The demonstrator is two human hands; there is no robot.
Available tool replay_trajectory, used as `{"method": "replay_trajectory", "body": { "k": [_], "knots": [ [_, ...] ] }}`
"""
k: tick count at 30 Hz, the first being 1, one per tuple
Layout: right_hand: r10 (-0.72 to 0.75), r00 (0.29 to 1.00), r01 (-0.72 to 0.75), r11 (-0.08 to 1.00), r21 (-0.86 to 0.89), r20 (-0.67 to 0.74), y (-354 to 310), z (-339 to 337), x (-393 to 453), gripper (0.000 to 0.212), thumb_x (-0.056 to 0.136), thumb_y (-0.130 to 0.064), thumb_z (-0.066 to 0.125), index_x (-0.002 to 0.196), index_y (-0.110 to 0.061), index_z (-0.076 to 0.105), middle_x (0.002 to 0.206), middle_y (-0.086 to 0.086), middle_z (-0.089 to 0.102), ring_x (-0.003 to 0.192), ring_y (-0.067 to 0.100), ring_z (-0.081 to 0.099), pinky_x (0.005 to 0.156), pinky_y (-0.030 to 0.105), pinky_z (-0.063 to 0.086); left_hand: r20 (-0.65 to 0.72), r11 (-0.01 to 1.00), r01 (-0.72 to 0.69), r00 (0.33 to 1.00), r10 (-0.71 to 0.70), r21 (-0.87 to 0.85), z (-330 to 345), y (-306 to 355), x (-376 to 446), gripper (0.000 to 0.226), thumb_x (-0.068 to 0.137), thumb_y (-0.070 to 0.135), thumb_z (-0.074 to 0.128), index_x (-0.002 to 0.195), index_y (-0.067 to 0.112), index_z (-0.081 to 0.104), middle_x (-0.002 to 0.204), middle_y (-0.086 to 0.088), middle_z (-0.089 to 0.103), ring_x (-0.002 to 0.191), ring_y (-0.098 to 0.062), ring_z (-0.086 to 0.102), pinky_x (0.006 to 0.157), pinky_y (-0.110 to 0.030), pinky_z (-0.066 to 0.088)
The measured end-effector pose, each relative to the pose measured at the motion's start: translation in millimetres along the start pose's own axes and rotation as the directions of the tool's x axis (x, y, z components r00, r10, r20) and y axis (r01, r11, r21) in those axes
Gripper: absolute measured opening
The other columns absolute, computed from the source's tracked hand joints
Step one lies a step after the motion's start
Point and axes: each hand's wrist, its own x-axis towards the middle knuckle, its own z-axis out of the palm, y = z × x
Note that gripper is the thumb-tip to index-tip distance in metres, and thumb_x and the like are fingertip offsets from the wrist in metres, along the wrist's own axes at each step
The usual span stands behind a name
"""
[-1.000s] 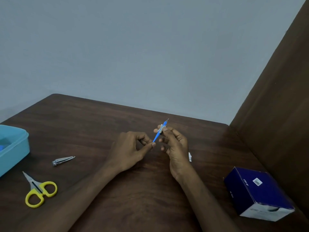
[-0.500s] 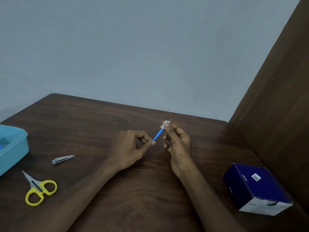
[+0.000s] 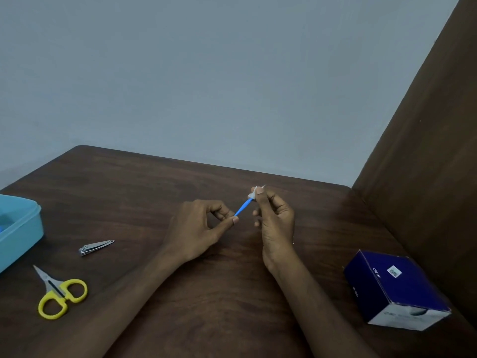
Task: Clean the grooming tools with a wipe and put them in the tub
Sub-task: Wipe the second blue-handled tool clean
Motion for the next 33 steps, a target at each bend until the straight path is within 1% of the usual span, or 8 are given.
{"method": "replay_trajectory", "body": {
  "k": [4,8,15,19,23,26,29,33],
  "knots": [
    [0.019,1.000,-0.019,1.000,-0.009,0.003,0.4,-0.4,-0.1,0.018,0.097,-0.022,0.077,0.104,-0.006,0.080,0.092,-0.004,0.082,0.058,0.004,0.049,0.050,0.019,0.038,-0.005,1.000,0.014,1.000,-0.014,-0.001,1.2,-3.2,0.9,0.009,0.091,0.042,0.084,0.084,0.038,0.080,0.072,0.035,0.070,0.053,-0.004,0.065,0.053,-0.034,0.053],
    [0.033,0.998,-0.031,0.998,0.054,-0.052,-1.3,-2.9,3.2,0.016,0.097,-0.022,0.077,0.099,-0.006,0.080,0.093,-0.005,0.081,0.059,0.006,0.047,0.049,0.021,0.036,0.032,1.000,0.020,0.999,-0.020,-0.003,2.7,-5.1,0.8,0.007,0.091,0.045,0.082,0.087,0.040,0.080,0.076,0.030,0.073,0.052,-0.008,0.065,0.053,-0.037,0.055],
    [0.025,0.999,-0.023,0.999,0.031,-0.040,-1.3,-3.2,1.4,0.015,0.098,-0.024,0.076,0.098,-0.009,0.079,0.093,-0.005,0.081,0.056,0.005,0.047,0.048,0.021,0.036,0.017,1.000,0.026,1.000,-0.026,0.007,1.4,-2.9,0.1,0.007,0.091,0.043,0.083,0.085,0.040,0.080,0.073,0.032,0.071,0.054,-0.004,0.065,0.053,-0.030,0.052],
    [-0.025,0.995,0.028,0.999,0.036,-0.093,-2.5,-6.7,4.6,0.014,0.098,-0.019,0.076,0.092,-0.006,0.078,0.089,-0.002,0.080,0.055,0.007,0.045,0.047,0.023,0.033,0.018,1.000,0.028,0.999,-0.028,0.000,0.9,-0.4,-0.1,0.008,0.091,0.043,0.082,0.084,0.039,0.080,0.068,0.032,0.069,0.052,0.000,0.061,0.052,-0.025,0.045],
    [-0.011,0.996,0.011,1.000,0.007,-0.084,-2.5,-7.3,3.2,0.015,0.098,-0.022,0.076,0.093,-0.009,0.081,0.088,-0.004,0.079,0.055,0.009,0.043,0.046,0.023,0.032,0.012,0.999,0.034,0.999,-0.034,-0.004,0.1,-1.5,0.1,0.009,0.091,0.042,0.083,0.083,0.040,0.080,0.069,0.033,0.070,0.056,0.001,0.065,0.055,-0.028,0.052],
    [0.034,0.998,-0.035,0.999,-0.013,-0.062,-4.1,-6.4,1.3,0.015,0.097,-0.025,0.078,0.097,-0.010,0.082,0.090,-0.005,0.081,0.054,0.008,0.044,0.046,0.023,0.033,0.002,0.999,0.045,0.999,-0.045,0.002,0.1,-1.9,0.5,0.010,0.091,0.044,0.082,0.082,0.041,0.079,0.067,0.029,0.071,0.057,0.000,0.066,0.055,-0.028,0.052],
    [0.015,0.997,-0.014,1.000,0.005,-0.074,-5.3,-7.0,1.7,0.015,0.097,-0.023,0.078,0.096,-0.008,0.081,0.091,-0.002,0.081,0.054,0.009,0.045,0.046,0.022,0.034,-0.003,0.999,0.039,0.999,-0.039,-0.006,0.7,-1.4,0.1,0.010,0.091,0.044,0.082,0.083,0.040,0.079,0.067,0.027,0.072,0.058,0.000,0.068,0.055,-0.026,0.050],
    [-0.019,0.996,0.021,1.000,0.020,-0.083,-5.7,-5.1,-0.3,0.015,0.098,-0.019,0.075,0.095,-0.006,0.078,0.092,-0.003,0.081,0.054,0.009,0.044,0.045,0.021,0.035,-0.005,0.999,0.033,0.999,-0.033,-0.007,-0.1,0.2,-0.2,0.010,0.092,0.044,0.082,0.083,0.042,0.079,0.070,0.032,0.071,0.061,0.001,0.069,0.057,-0.031,0.055]
  ]
}}
